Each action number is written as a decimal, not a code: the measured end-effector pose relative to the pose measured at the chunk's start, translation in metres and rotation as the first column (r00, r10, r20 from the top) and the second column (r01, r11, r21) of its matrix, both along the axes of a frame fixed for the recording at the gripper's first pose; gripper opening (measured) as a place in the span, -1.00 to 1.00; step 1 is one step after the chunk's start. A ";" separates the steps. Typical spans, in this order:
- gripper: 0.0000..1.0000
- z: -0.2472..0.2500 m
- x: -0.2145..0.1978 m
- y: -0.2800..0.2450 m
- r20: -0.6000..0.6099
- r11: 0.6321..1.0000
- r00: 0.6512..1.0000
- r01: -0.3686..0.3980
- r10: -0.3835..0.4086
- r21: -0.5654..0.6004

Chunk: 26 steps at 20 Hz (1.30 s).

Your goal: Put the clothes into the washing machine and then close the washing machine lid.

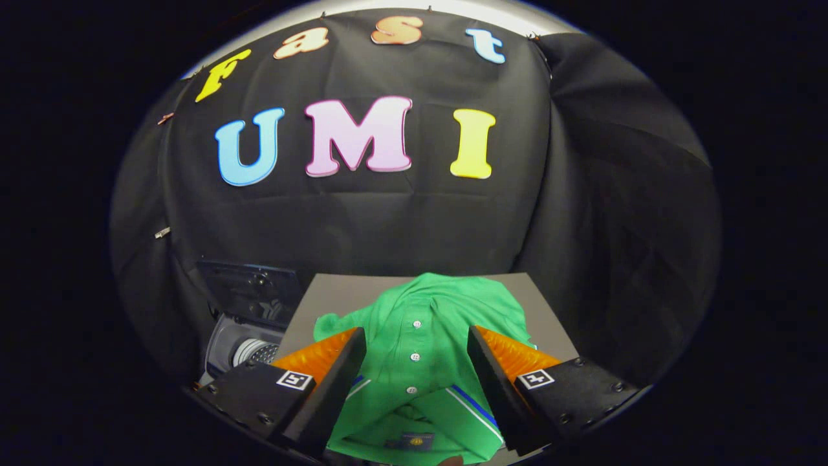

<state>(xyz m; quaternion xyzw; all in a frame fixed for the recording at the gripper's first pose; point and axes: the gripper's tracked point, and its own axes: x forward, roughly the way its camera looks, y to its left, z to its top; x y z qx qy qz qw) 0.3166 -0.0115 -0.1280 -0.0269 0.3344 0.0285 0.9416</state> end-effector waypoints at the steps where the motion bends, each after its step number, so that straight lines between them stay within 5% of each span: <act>1: 0.98 -0.012 0.004 -0.003 -0.041 1.000 0.999 0.008 -0.009 -0.018; 5: 0.99 -0.065 0.008 0.001 -0.210 1.000 0.978 -0.007 0.008 0.008; 6: 0.98 -0.057 0.015 0.000 -0.167 0.999 0.986 0.010 -0.005 0.034; 9: 0.47 -0.067 0.015 0.001 -0.206 0.999 0.978 -0.020 0.027 0.037; 13: -0.60 -0.059 0.018 0.006 -0.216 0.994 0.976 0.019 0.005 0.108; 26: -0.61 0.015 0.027 0.001 -0.092 0.970 0.996 0.032 -0.010 0.242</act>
